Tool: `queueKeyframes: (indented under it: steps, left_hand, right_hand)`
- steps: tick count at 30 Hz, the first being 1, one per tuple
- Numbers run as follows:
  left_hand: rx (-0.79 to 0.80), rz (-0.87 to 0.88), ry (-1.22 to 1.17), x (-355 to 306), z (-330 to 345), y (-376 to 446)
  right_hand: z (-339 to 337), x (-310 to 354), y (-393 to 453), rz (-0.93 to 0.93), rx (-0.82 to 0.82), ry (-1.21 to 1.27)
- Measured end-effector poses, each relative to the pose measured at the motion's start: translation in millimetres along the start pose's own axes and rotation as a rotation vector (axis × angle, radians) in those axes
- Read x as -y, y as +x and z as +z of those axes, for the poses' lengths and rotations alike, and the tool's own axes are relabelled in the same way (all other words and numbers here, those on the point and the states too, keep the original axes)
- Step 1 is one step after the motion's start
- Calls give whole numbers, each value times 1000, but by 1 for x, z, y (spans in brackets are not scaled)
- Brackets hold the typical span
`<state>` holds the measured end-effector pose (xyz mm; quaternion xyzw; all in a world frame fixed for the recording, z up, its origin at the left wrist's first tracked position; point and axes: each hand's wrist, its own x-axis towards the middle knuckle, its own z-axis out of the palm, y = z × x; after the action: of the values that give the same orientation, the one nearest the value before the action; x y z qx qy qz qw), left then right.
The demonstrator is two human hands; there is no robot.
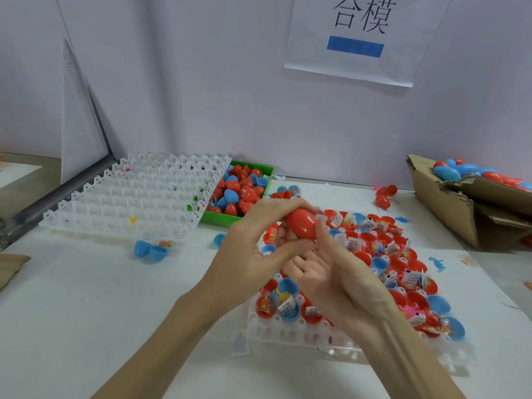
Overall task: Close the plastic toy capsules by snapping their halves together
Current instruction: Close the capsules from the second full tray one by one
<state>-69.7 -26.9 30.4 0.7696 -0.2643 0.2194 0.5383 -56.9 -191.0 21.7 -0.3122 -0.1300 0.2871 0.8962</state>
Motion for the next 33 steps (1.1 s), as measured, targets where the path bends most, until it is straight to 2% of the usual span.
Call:
queueKeyframes:
  steps: [6,15,17,19,20,22,24,26,28,30,33]
  left_hand:
    - [-33,98,104,-2,-1,2]
    - [-72,141,240,6,4,-3]
    - [-80,150,242,7,4,-2]
    - [-11,88,141,8,3,-1]
    - [55,25,28,8,2,0]
    - [131,-155,-294,7,1,1]
    - [30,-344,-495,8,2,2]
    - [-64,-439,-509,11,7,2]
    - [-79,-452,-470,15,10,1]
    - [-88,-468,-498,17,8,1]
    - [21,-539,-747,15,0,3]
  right_hand:
    - [-1,-4,8,-21,39,-76]
    - [14,-3,-6,-130,-55,-231]
    - [17,0,-8,-141,-74,-263]
    - [20,1,-9,-190,-133,-330]
    - [20,1,-8,-246,-180,-408]
    - [18,-1,-8,-444,-295,-736]
    - [14,-1,-7,-665,-378,-1172]
    - [6,-3,-4,-776,-427,-1496]
    - [0,-5,-3,-849,-431,-1666]
    - [-2,-6,-2,-901,-407,-1732]
    - [-3,-6,-2,-911,-357,-1770]
